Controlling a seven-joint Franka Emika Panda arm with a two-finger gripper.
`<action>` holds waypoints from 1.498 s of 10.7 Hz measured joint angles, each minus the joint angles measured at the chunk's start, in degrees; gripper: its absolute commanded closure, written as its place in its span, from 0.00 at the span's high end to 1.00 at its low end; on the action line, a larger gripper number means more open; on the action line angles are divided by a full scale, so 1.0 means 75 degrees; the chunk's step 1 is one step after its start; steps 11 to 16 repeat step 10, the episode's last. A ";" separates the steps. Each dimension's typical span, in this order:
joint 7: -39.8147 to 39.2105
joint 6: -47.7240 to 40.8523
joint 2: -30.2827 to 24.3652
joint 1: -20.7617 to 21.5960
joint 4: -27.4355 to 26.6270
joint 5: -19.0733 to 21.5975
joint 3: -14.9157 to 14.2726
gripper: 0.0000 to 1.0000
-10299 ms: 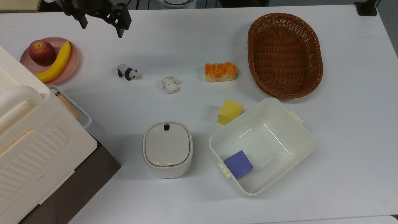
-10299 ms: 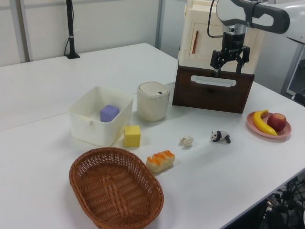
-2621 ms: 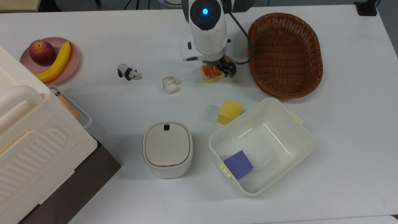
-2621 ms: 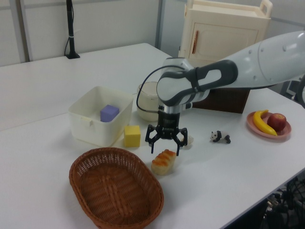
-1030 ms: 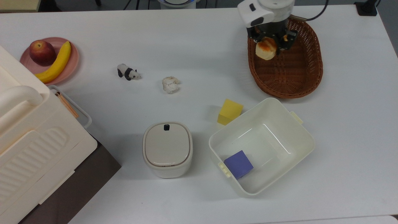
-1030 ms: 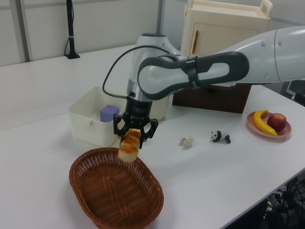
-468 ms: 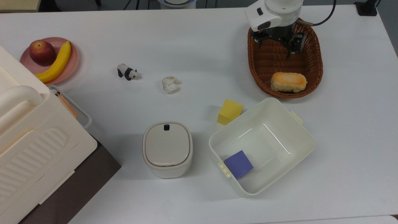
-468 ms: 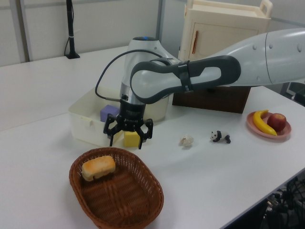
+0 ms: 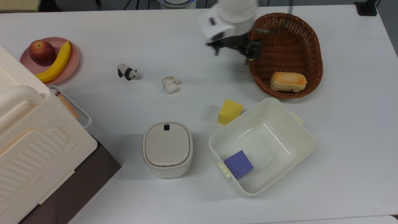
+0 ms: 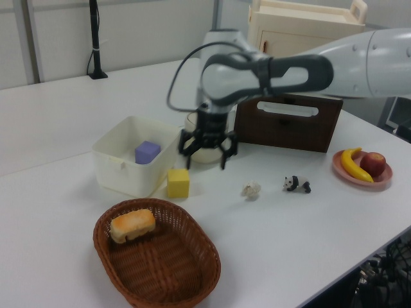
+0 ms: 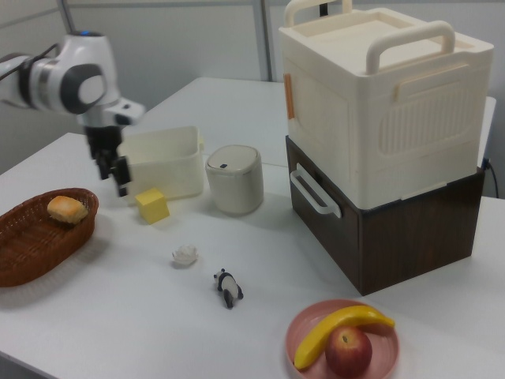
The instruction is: Put the bread in the basket
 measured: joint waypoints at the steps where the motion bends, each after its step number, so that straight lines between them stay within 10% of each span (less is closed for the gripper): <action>1: -0.0660 -0.0193 -0.0059 -0.0482 0.0146 -0.0022 -0.0011 1.00; 7: -0.3166 -0.0274 -0.0205 -0.2233 0.0382 -0.0695 -0.0024 1.00; 16: -0.3269 -0.0274 -0.0215 -0.2392 0.0663 -0.0695 -0.0024 1.00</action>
